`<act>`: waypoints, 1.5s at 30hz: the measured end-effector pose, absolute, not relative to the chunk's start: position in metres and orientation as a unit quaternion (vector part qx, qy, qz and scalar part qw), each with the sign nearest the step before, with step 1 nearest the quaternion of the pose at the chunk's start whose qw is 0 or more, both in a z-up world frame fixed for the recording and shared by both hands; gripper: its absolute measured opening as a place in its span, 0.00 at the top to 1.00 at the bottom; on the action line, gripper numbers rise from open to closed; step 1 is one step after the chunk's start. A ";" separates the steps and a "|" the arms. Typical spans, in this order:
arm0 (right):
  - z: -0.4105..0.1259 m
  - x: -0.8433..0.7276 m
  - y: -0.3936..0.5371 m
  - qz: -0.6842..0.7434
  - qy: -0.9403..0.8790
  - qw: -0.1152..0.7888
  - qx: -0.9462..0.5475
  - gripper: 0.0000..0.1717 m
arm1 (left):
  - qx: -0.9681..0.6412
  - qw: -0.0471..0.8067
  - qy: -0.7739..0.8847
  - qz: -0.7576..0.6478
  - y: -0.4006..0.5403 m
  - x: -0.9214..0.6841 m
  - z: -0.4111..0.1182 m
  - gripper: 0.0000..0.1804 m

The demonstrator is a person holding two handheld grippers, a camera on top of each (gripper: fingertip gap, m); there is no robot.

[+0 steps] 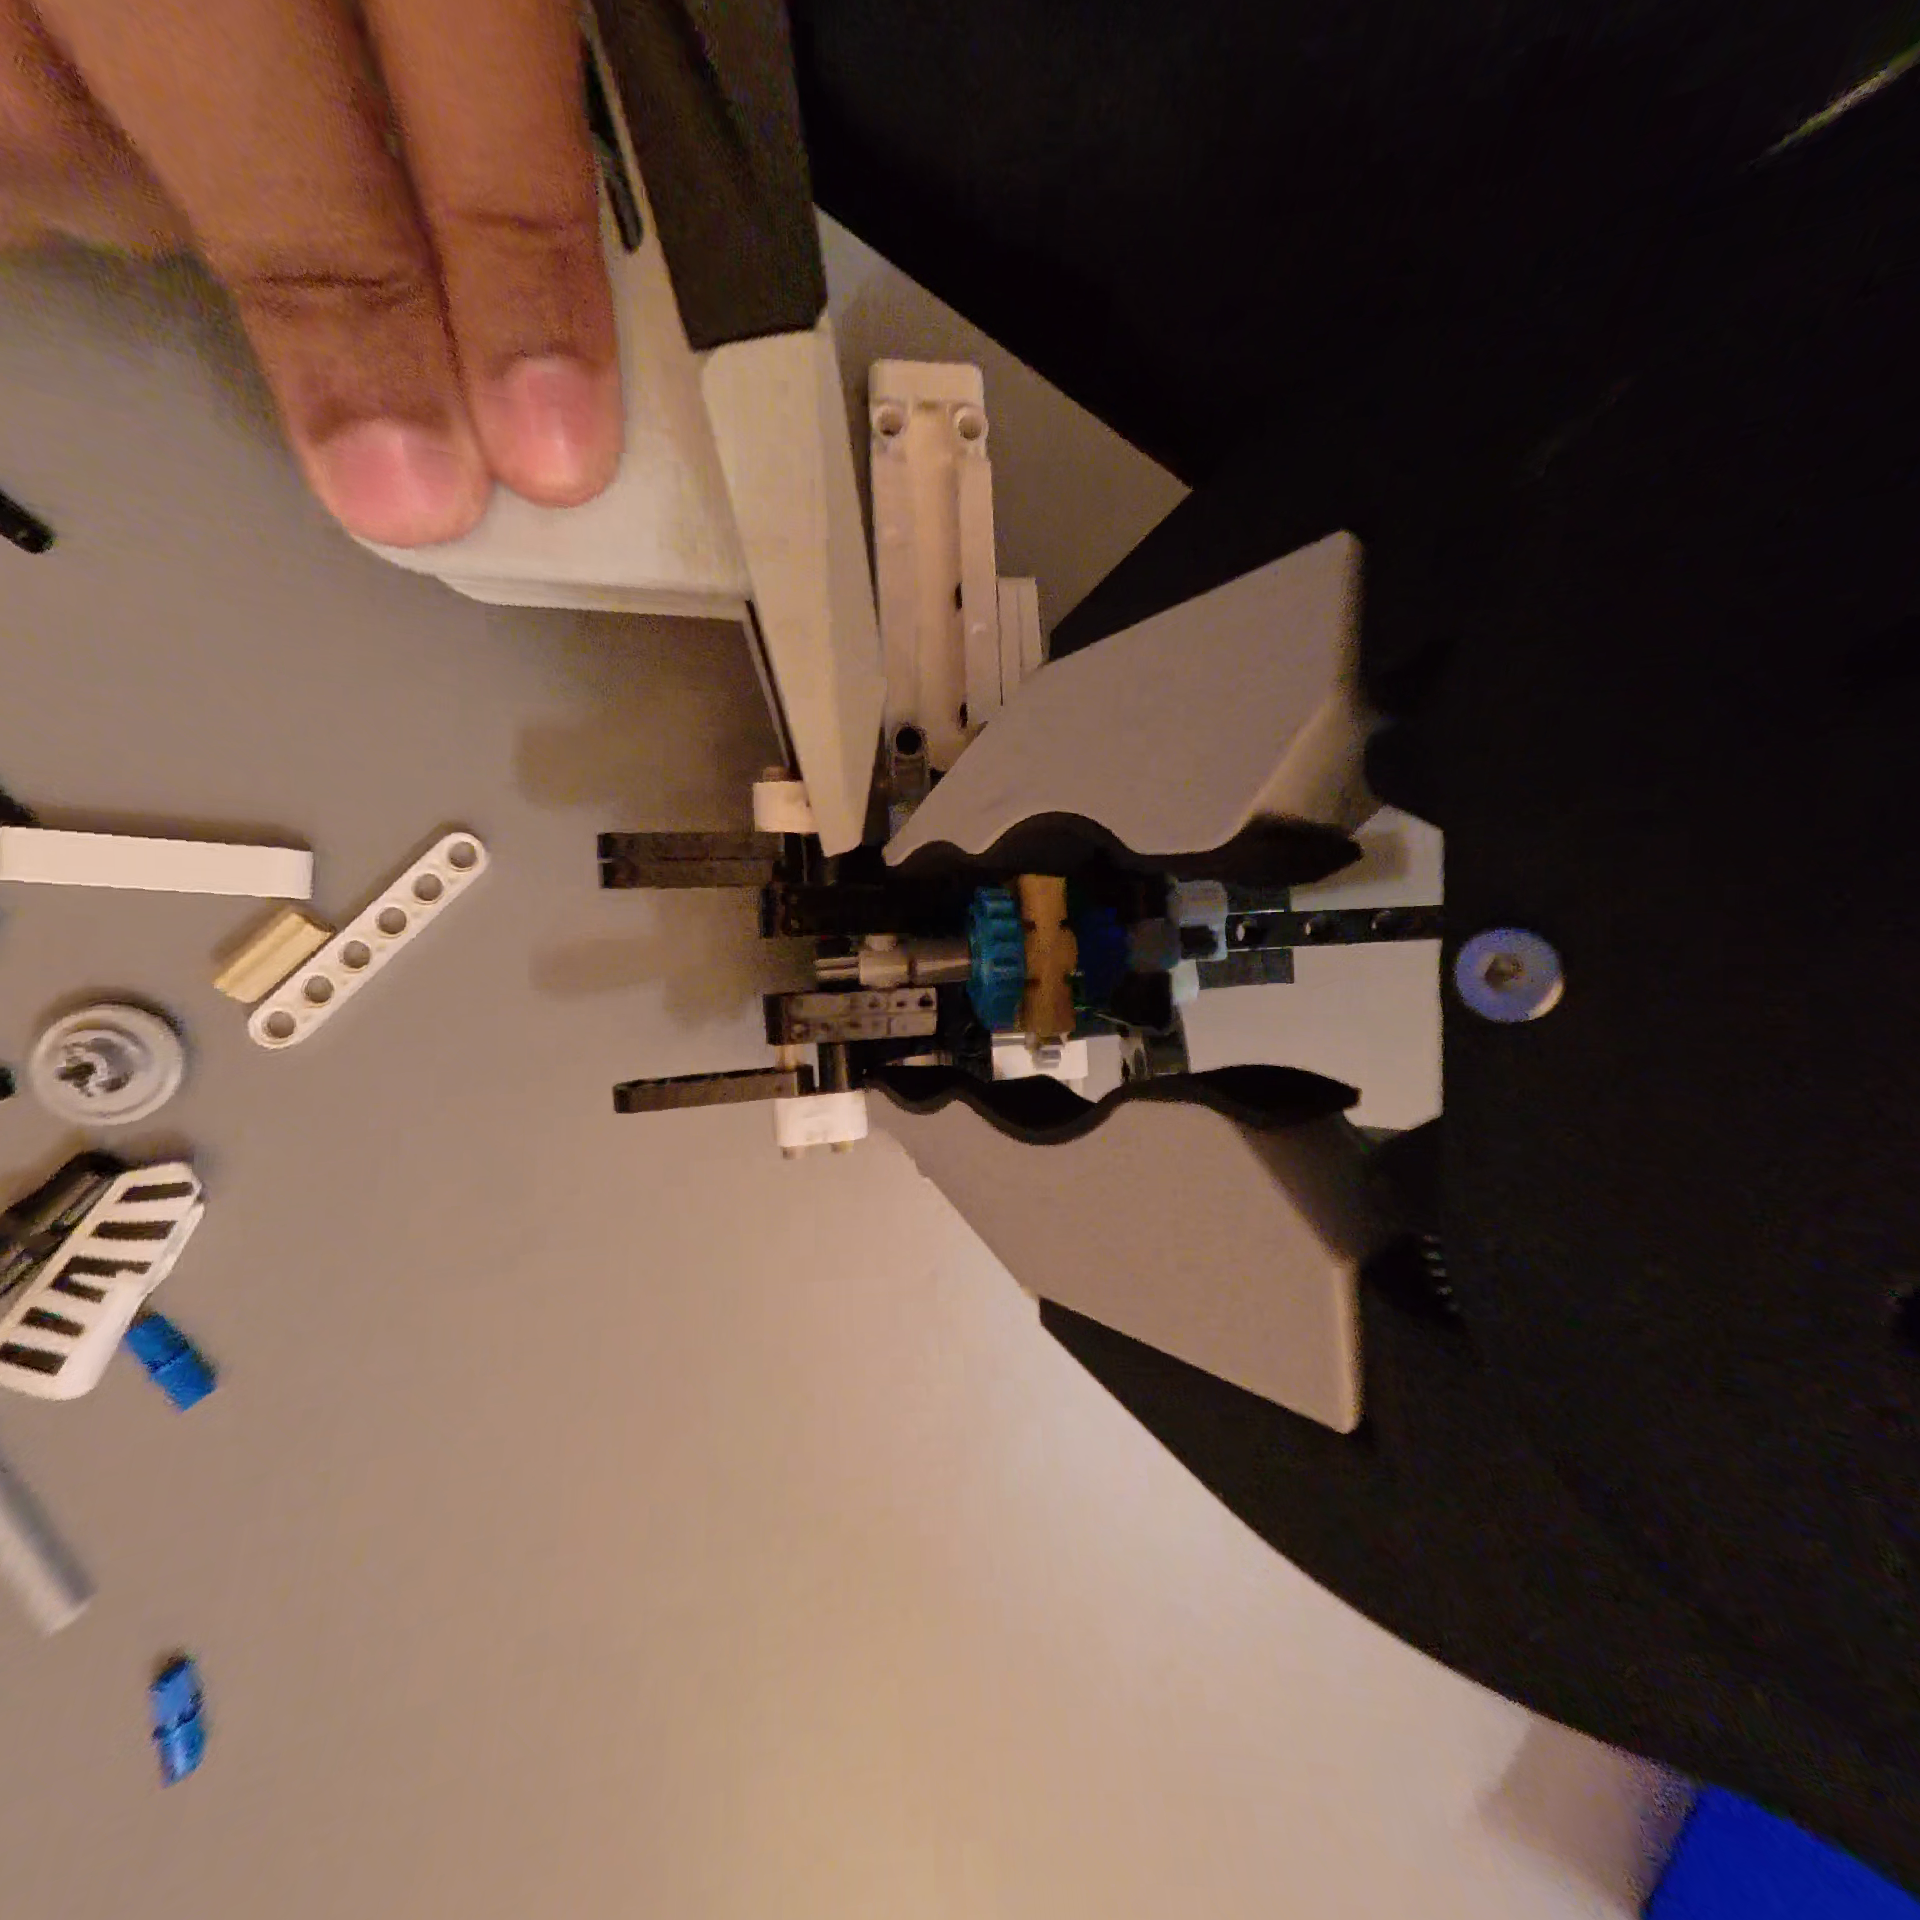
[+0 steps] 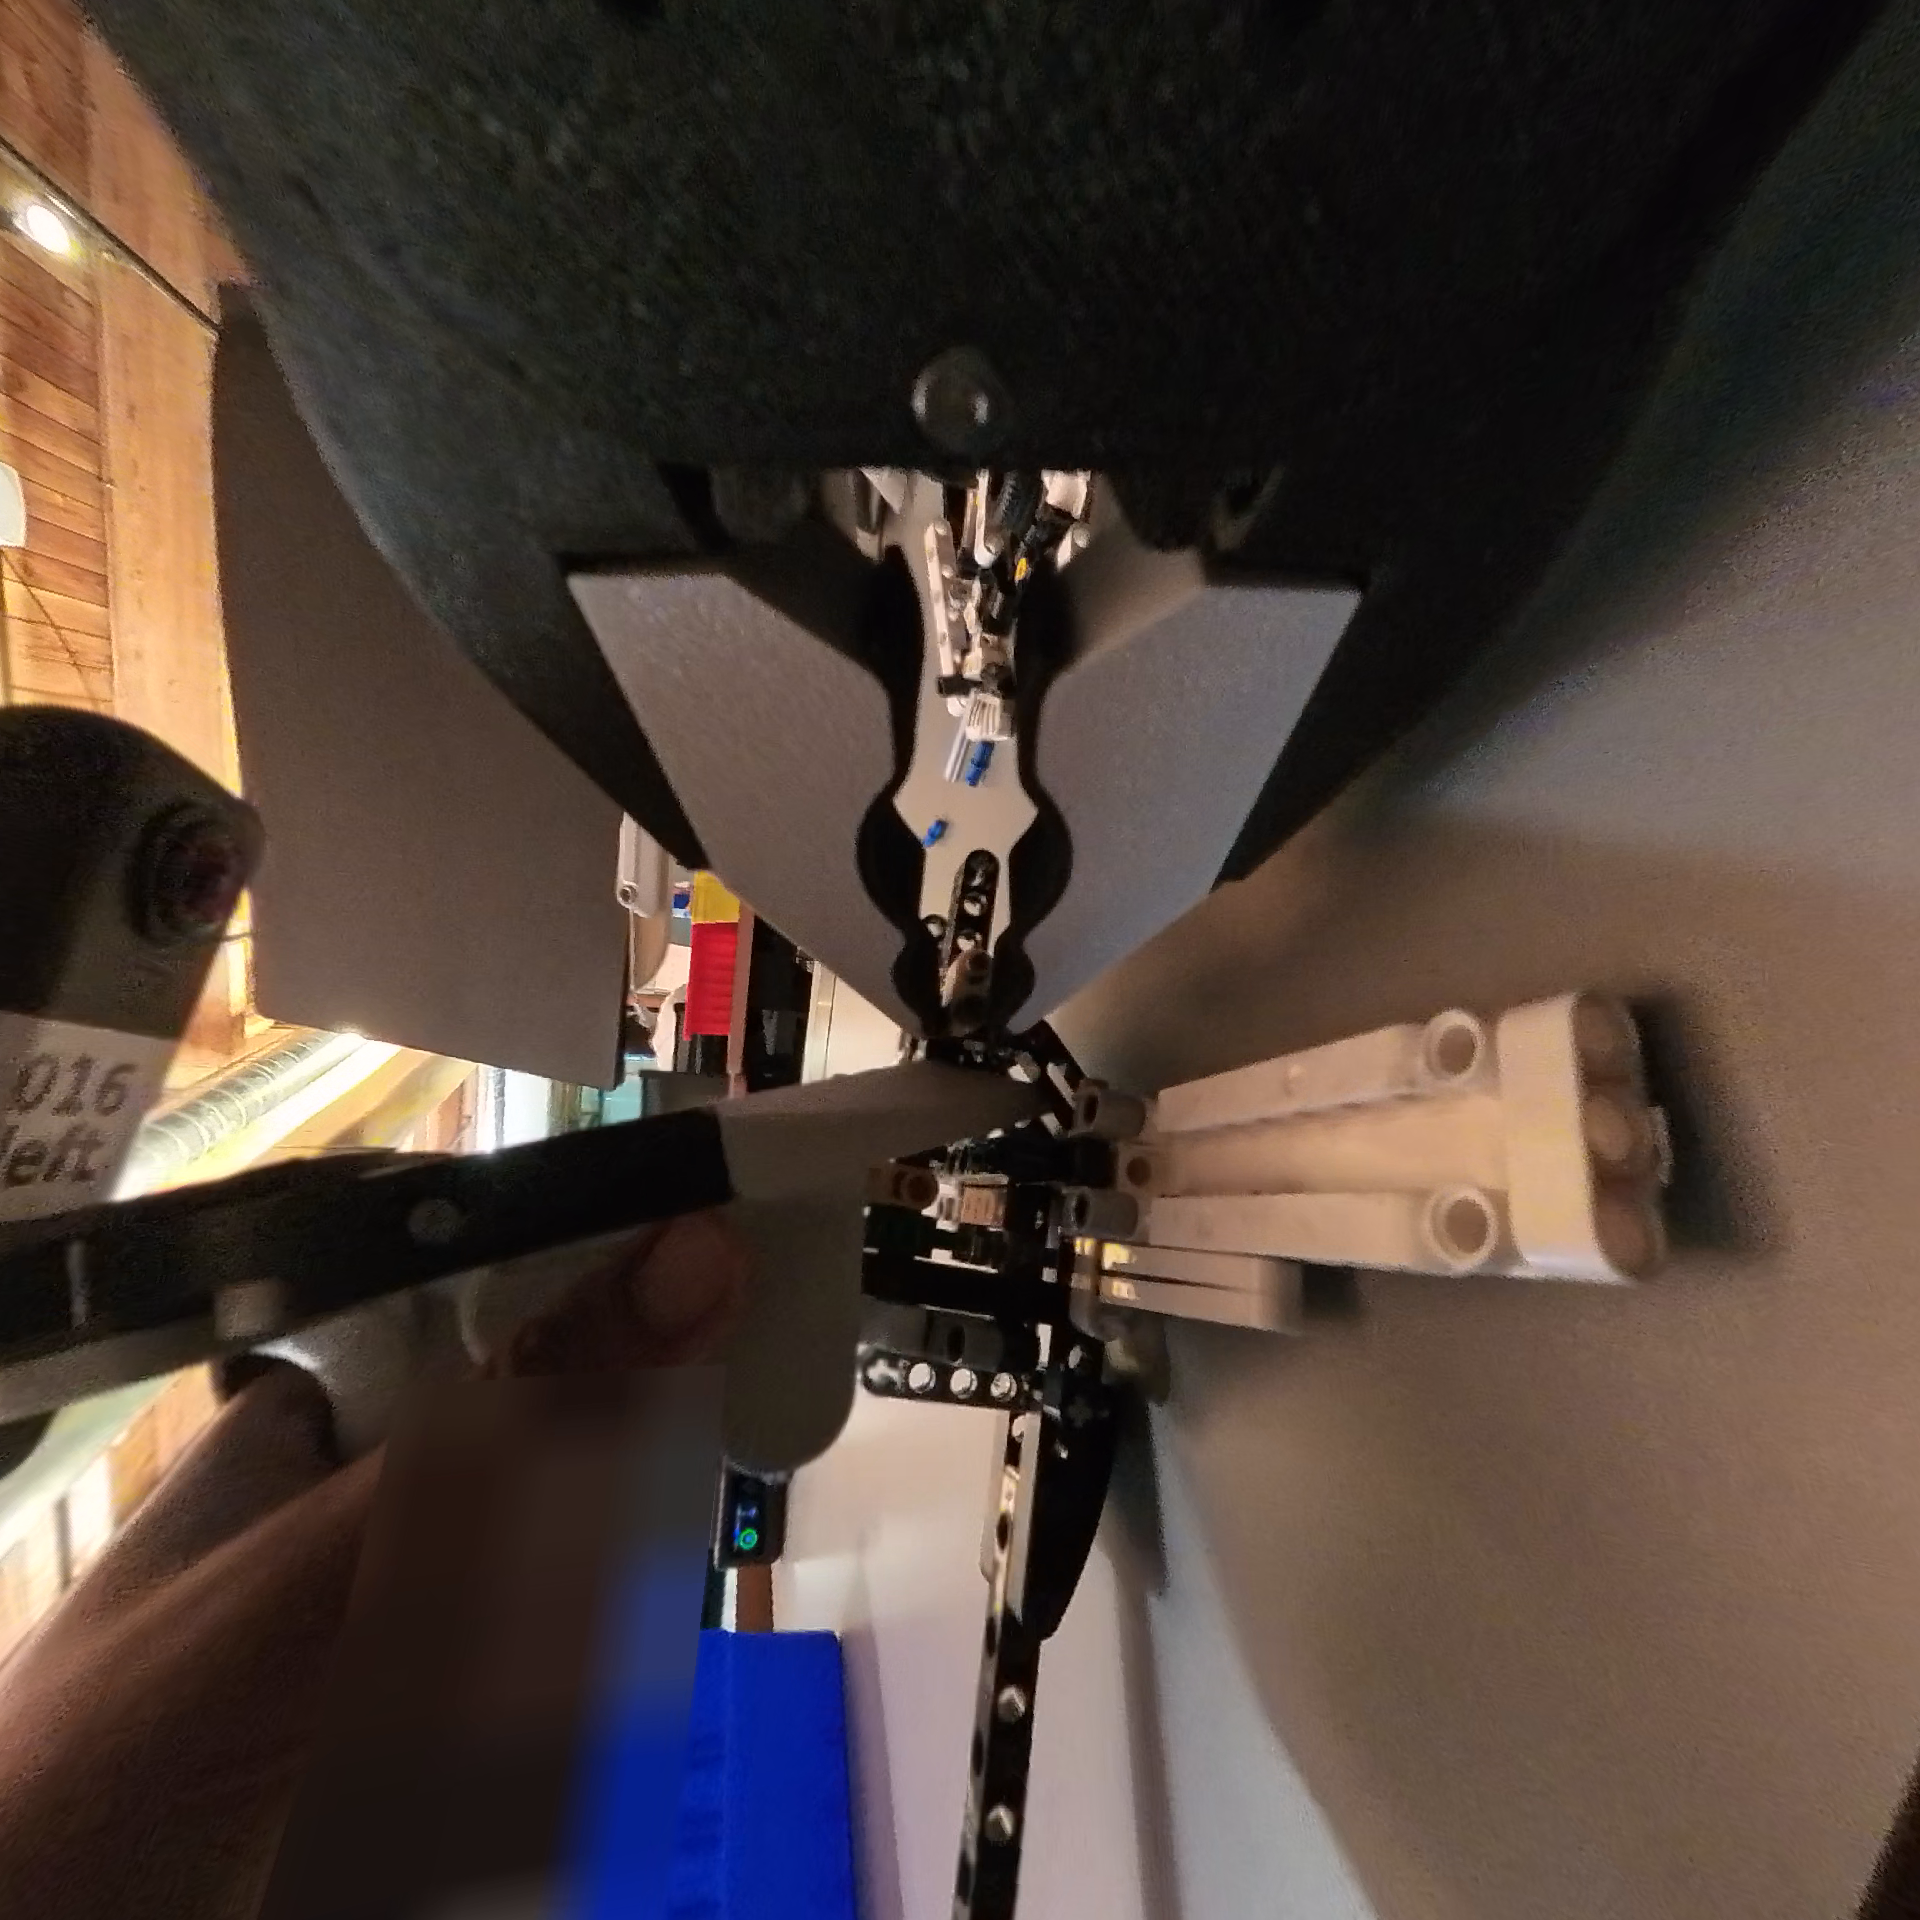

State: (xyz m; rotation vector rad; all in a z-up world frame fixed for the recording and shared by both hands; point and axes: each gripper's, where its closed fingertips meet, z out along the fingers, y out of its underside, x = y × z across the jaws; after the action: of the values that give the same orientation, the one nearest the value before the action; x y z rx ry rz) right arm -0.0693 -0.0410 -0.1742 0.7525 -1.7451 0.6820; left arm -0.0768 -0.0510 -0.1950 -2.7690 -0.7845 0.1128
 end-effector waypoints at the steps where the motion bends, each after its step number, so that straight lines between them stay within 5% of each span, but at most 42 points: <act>1: -0.174 -0.070 -0.041 0.285 -0.731 0.534 0.313 0.96 | -0.953 0.128 -0.274 0.026 -0.051 -0.077 -0.195 0.82; 15: -0.174 -0.091 -0.042 0.342 -0.803 0.472 0.123 0.96 | -0.944 0.133 -0.296 0.060 -0.055 -0.093 -0.196 0.86; 45: -0.177 -0.105 -0.048 0.304 -0.788 0.511 0.160 0.96 | -0.938 0.108 -0.324 0.057 -0.062 -0.105 -0.196 0.86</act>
State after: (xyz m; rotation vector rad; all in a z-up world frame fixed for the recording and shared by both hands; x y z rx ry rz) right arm -0.1051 -0.0476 -0.1767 0.3858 -1.8971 0.7327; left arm -0.1047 -0.0622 -0.1961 -2.7608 -0.9546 0.1682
